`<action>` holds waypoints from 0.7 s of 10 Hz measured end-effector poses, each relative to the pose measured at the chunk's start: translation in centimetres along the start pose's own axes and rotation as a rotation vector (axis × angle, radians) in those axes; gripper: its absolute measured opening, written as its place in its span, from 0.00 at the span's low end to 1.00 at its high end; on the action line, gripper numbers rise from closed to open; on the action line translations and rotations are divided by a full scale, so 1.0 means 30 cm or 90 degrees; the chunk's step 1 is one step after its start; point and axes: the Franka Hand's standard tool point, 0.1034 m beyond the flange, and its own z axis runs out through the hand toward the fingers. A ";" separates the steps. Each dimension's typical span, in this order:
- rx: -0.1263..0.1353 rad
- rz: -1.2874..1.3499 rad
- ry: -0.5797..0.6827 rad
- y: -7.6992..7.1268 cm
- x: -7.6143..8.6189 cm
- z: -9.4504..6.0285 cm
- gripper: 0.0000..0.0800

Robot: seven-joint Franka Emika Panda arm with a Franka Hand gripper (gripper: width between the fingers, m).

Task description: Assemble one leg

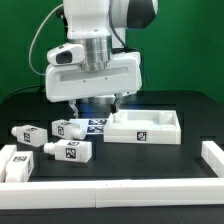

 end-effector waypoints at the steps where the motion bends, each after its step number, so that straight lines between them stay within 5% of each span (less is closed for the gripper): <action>1: 0.000 0.001 -0.001 -0.004 -0.002 0.002 0.81; 5: 0.023 0.191 -0.035 -0.082 -0.060 0.096 0.81; 7: 0.018 0.197 -0.023 -0.101 -0.053 0.138 0.81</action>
Offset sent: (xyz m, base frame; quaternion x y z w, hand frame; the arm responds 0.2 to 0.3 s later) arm -0.0159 0.0230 -0.0263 0.0347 -0.0268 0.2541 0.9662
